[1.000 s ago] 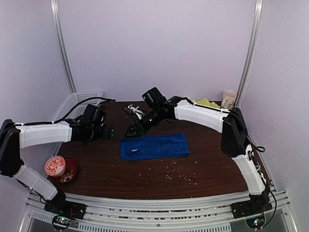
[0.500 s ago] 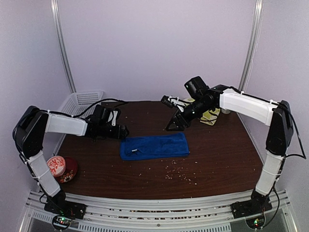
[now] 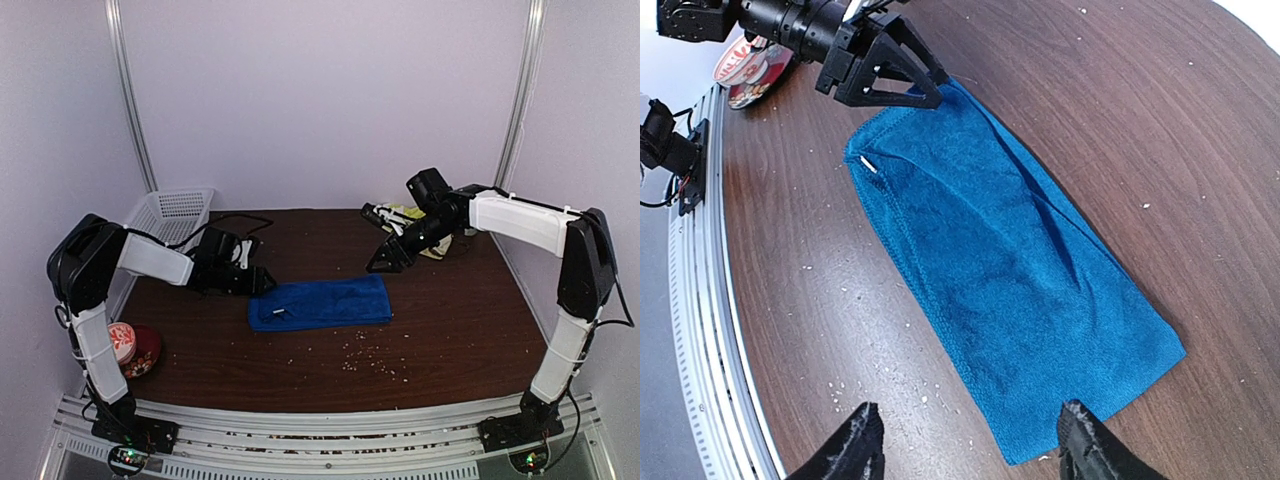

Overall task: Roll the towels
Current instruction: Fold the towel at the center of the board, then smooth out the towel at the center of the board.

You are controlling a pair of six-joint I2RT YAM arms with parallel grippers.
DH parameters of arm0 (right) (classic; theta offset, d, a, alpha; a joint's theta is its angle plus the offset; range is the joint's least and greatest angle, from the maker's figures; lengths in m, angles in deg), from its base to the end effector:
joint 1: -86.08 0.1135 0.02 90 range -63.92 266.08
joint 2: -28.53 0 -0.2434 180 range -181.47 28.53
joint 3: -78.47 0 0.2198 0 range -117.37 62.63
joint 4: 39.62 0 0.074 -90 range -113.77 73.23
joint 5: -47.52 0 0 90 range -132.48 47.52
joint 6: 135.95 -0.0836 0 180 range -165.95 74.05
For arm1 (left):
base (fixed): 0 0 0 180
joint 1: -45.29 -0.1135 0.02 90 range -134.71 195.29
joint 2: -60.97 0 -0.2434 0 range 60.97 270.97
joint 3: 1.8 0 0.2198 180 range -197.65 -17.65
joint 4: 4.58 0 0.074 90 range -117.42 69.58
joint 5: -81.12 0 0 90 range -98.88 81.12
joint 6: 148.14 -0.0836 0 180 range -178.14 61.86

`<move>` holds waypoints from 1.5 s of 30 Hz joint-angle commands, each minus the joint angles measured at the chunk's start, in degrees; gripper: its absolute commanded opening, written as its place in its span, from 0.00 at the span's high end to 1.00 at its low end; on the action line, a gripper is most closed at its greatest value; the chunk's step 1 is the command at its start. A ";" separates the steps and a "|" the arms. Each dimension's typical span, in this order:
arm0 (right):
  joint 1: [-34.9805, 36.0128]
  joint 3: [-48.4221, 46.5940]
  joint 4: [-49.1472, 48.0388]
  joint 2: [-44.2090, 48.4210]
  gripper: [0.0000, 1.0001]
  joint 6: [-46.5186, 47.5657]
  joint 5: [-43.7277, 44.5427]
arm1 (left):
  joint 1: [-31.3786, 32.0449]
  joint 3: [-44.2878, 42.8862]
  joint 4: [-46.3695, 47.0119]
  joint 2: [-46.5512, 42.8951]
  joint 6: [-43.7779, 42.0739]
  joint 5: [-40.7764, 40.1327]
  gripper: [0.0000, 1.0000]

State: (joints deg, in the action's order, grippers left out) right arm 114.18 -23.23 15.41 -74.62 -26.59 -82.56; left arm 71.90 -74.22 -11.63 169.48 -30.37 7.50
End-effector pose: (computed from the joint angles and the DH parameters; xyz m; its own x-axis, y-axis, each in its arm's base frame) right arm 0.3022 0.2224 0.2299 -0.4704 -0.5387 -0.6989 -0.8797 0.3486 0.3234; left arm 0.3358 -0.1946 0.1094 -0.8269 -0.0857 -0.5558 0.2582 0.8201 -0.5106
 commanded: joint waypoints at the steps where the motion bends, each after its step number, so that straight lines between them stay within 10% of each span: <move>1: 0.29 1.04 -1.21 2.07 0.40 0.44 -1.26 | -0.50 0.82 3.15 -0.32 2.14 -0.41 0.46; 35: 0.29 1.48 -2.35 0.05 0.46 -0.76 -1.22 | -0.42 1.22 3.77 2.82 2.88 -1.74 0.57; 45: 0.30 1.41 -2.36 -0.08 0.47 -0.87 -1.58 | -0.42 1.34 4.73 2.62 3.34 -2.26 0.83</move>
State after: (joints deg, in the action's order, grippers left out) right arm 114.35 -22.49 13.90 -74.64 -26.90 -83.19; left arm 71.86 -72.45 -8.31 171.45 -27.33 5.67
